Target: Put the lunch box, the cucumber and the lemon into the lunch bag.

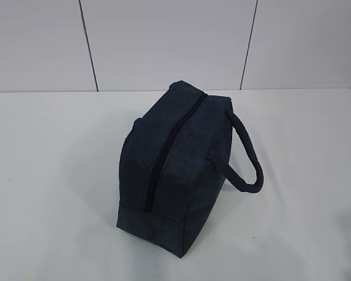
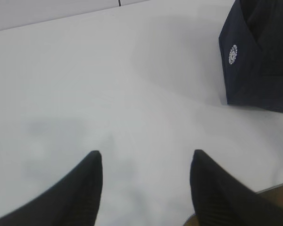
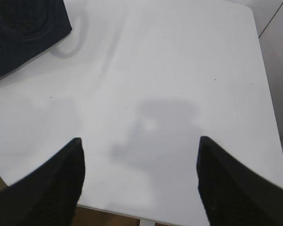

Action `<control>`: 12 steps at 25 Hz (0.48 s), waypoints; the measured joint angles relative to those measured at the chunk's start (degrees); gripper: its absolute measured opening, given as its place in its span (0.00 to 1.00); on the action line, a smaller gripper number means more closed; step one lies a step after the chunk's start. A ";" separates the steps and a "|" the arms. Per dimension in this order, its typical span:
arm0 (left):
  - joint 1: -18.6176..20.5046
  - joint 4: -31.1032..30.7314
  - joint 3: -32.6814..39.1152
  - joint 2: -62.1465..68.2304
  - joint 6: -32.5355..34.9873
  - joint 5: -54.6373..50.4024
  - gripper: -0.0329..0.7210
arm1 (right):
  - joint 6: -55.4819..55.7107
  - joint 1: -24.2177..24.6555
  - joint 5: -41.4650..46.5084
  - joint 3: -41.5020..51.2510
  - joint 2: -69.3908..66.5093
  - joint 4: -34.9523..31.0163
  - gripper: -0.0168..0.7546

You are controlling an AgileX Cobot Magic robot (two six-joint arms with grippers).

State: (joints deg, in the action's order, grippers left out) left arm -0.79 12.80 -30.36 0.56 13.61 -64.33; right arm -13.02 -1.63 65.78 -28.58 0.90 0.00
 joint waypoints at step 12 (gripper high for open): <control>0.00 0.00 0.00 0.00 0.00 0.00 0.62 | 0.00 0.00 -0.11 0.00 0.00 0.00 0.75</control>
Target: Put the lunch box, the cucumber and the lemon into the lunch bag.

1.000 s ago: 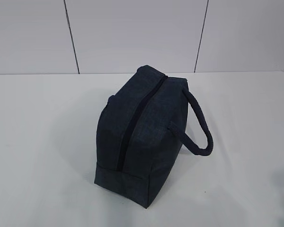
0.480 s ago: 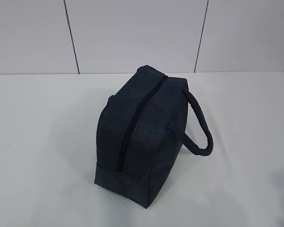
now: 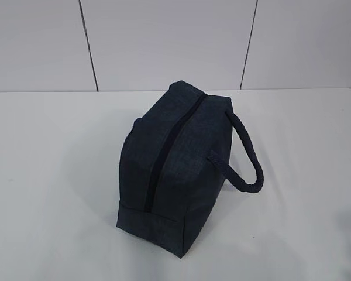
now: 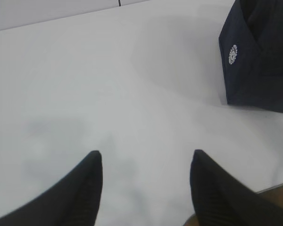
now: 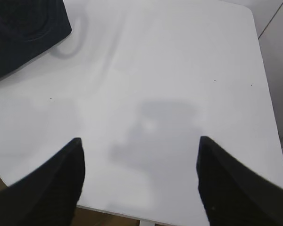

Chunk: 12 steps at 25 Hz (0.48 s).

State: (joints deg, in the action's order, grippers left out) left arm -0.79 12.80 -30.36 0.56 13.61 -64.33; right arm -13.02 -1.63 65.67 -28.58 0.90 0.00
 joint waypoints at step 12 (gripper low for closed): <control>0.00 0.00 0.00 0.00 0.00 0.00 0.62 | 0.00 0.00 0.00 0.00 0.00 0.00 0.75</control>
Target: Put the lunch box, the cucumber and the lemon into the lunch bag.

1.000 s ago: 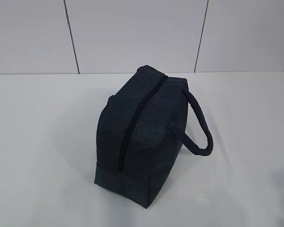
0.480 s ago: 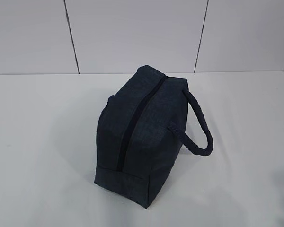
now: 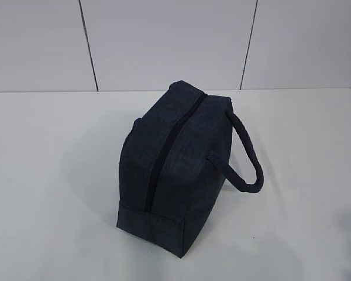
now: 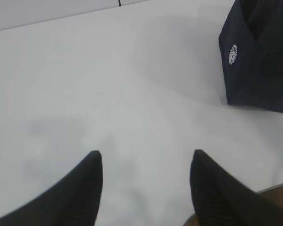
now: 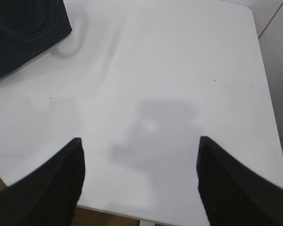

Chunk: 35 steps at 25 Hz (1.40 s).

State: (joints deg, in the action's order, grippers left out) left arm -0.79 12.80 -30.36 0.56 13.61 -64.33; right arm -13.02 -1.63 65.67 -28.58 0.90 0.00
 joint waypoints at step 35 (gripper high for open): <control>0.00 0.00 0.00 0.00 0.00 0.00 0.62 | 0.00 0.00 0.00 0.00 0.00 0.00 0.75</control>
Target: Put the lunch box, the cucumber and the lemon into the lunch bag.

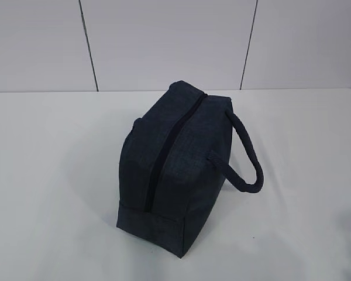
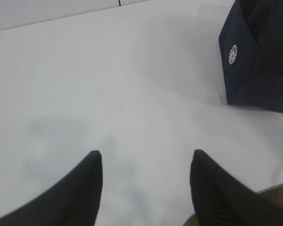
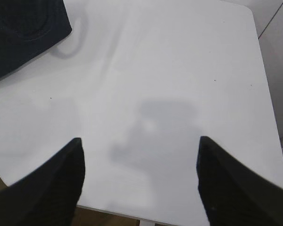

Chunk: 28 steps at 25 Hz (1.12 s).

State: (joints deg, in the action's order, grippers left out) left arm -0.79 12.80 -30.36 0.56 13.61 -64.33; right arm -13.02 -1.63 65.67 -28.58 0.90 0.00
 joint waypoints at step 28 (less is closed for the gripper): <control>0.00 0.00 0.00 0.00 0.00 0.00 0.62 | 0.00 0.00 0.00 0.00 0.00 0.00 0.75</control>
State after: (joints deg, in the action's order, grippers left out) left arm -0.79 12.80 -30.36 0.56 13.61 -64.33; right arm -13.02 -1.63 65.67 -28.58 0.90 0.00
